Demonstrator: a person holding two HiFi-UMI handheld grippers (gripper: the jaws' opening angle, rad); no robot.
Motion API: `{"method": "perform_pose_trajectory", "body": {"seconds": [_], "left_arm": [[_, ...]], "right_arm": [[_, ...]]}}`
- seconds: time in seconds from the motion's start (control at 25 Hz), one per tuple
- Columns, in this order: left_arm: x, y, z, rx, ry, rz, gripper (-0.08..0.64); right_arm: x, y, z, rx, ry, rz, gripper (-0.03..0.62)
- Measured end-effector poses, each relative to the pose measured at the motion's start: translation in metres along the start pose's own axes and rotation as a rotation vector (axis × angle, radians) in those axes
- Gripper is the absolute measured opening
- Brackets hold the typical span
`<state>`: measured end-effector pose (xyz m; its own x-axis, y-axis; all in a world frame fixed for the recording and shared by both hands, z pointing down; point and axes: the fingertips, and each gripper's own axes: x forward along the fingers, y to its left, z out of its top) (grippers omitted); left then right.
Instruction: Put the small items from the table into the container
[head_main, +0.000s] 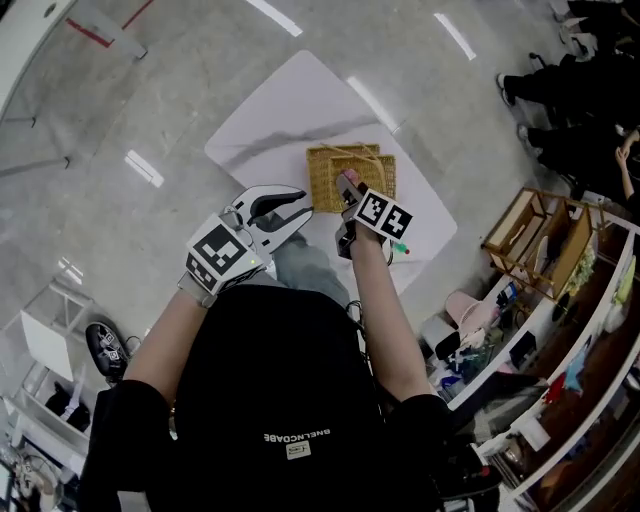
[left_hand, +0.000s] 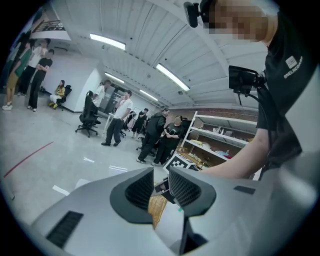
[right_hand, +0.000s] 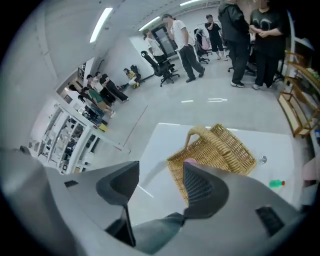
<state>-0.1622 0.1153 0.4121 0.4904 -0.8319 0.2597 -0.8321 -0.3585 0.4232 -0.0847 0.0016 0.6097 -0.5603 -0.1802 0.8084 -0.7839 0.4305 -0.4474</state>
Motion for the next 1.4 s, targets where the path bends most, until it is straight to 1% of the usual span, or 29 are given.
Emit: {"method": "perform_pose_trajectory", "body": {"seconds": [0.16, 0.28, 0.4, 0.56, 0.64, 0.72, 0.84, 0.92, 1.04, 1.16, 1.28, 1.4], "left_arm": [[0.015, -0.016, 0.019, 0.043, 0.004, -0.049, 0.08], [0.028, -0.029, 0.034, 0.071, 0.003, -0.096, 0.08], [0.043, -0.045, 0.054, 0.115, -0.003, -0.155, 0.08], [0.063, -0.07, 0.083, 0.176, -0.023, -0.23, 0.08], [0.073, -0.082, 0.098, 0.204, -0.042, -0.272, 0.08], [0.083, -0.098, 0.112, 0.229, -0.061, -0.314, 0.08], [0.097, -0.123, 0.128, 0.272, -0.079, -0.385, 0.08], [0.102, -0.137, 0.136, 0.3, -0.082, -0.428, 0.08], [0.108, -0.154, 0.145, 0.324, -0.09, -0.48, 0.08], [0.123, -0.171, 0.157, 0.35, -0.087, -0.517, 0.08], [0.139, -0.195, 0.165, 0.363, -0.092, -0.529, 0.08], [0.149, -0.208, 0.166, 0.376, -0.098, -0.548, 0.08]], "right_arm": [[-0.04, 0.02, 0.014, 0.018, -0.07, 0.096, 0.262], [-0.079, 0.035, 0.033, -0.006, -0.168, 0.181, 0.262], [-0.128, 0.051, 0.059, -0.108, -0.32, 0.248, 0.261], [-0.202, 0.068, 0.089, -0.299, -0.524, 0.284, 0.259], [-0.238, 0.076, 0.1, -0.37, -0.623, 0.3, 0.257], [-0.273, 0.08, 0.108, -0.427, -0.709, 0.309, 0.237], [-0.321, 0.078, 0.115, -0.487, -0.82, 0.294, 0.181], [-0.35, 0.075, 0.116, -0.515, -0.888, 0.275, 0.148], [-0.386, 0.071, 0.113, -0.538, -0.964, 0.261, 0.074], [-0.414, 0.062, 0.112, -0.554, -0.992, 0.243, 0.04], [-0.439, 0.04, 0.108, -0.569, -0.996, 0.226, 0.038], [-0.449, 0.023, 0.104, -0.55, -1.006, 0.213, 0.038]]}}
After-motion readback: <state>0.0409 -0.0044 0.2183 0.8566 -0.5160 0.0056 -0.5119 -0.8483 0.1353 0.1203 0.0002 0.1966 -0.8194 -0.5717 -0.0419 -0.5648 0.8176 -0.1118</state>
